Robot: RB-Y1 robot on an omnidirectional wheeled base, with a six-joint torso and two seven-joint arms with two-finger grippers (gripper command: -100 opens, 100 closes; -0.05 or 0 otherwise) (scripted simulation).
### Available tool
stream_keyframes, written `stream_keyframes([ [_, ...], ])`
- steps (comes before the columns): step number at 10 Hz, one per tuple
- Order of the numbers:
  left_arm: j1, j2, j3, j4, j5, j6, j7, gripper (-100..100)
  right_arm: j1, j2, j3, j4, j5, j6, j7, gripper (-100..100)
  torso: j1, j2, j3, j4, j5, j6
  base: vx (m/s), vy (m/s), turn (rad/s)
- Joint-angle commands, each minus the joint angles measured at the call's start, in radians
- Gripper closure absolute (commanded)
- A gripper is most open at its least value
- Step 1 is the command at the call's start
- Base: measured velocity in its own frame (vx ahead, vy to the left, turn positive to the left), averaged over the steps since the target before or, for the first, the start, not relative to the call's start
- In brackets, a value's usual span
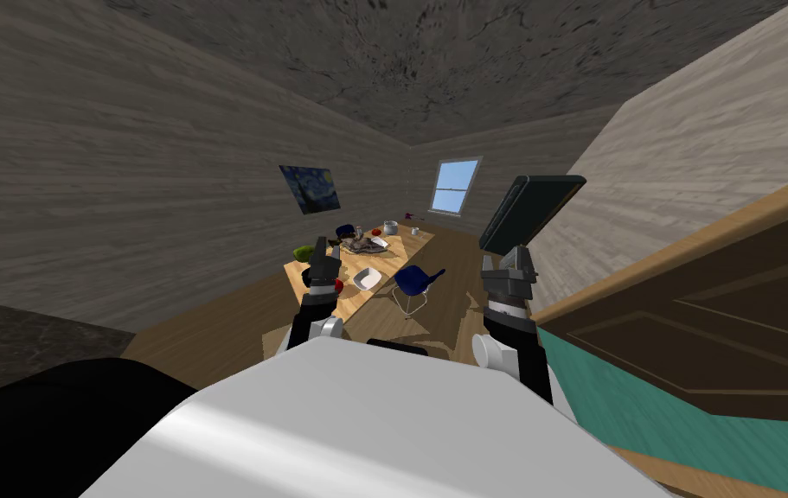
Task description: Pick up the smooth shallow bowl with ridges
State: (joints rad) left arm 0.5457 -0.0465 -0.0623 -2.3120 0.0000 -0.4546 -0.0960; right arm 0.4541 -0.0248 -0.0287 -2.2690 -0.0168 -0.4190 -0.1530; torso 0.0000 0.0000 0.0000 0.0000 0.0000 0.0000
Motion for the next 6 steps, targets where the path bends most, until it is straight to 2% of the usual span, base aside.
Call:
stream_keyframes([
  [1, -0.002, 0.039, 0.002, 0.008, 0.007, 0.006, -0.003, -100, 0.0, 0.0, 0.0, 0.0, 0.0, 0.0, 0.0, 0, 0.0, 0.0, 0.0, 0.0, 0.0, 0.0, -0.013, -0.009, -0.002],
  [3, -0.008, 0.095, 0.005, 0.025, 0.022, 0.021, -0.009, -100, 0.0, 0.0, 0.0, 0.0, 0.0, 0.0, 0.0, 0, -0.001, 0.002, 0.001, 0.0, 0.0, 0.0, -0.041, -0.021, -0.004],
  [6, -0.022, 0.166, 0.014, 0.066, 0.057, 0.056, -0.021, -100, 0.0, 0.0, 0.0, 0.0, 0.0, 0.0, 0.0, 0, -0.003, 0.005, 0.003, 0.001, -0.001, 0.0, -0.075, -0.043, -0.011],
])
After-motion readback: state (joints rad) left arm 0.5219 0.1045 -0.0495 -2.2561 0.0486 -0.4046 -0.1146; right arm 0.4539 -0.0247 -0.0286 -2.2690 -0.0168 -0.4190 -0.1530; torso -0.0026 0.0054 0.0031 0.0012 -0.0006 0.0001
